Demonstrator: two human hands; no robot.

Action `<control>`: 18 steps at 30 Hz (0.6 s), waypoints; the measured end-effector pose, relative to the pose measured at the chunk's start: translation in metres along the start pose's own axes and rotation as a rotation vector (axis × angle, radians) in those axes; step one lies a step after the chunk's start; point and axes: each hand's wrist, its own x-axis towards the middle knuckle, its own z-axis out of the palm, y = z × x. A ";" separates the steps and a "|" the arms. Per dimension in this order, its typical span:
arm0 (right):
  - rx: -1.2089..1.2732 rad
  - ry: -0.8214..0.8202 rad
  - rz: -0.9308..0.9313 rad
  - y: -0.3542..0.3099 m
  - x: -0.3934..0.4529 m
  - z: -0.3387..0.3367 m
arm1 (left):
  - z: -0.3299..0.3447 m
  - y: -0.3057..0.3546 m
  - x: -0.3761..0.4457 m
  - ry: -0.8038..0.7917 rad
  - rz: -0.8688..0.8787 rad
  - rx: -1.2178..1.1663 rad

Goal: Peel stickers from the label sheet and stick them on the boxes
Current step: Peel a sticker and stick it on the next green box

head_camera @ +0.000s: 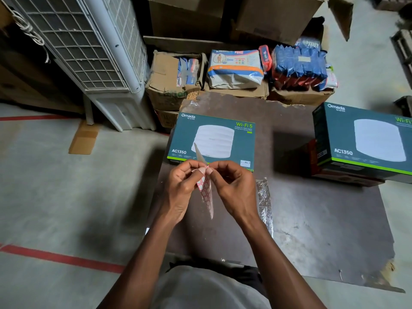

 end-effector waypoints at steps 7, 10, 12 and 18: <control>-0.010 -0.003 -0.033 -0.016 0.000 -0.004 | 0.001 0.010 -0.002 0.034 0.082 0.051; -0.060 0.001 -0.100 -0.023 0.000 -0.010 | 0.002 0.016 -0.002 0.047 0.134 0.103; -0.088 -0.002 -0.129 -0.028 0.000 -0.013 | 0.004 0.020 -0.003 0.051 0.170 0.140; -0.184 -0.005 -0.224 -0.033 0.003 -0.021 | 0.012 0.024 -0.004 0.066 0.173 0.170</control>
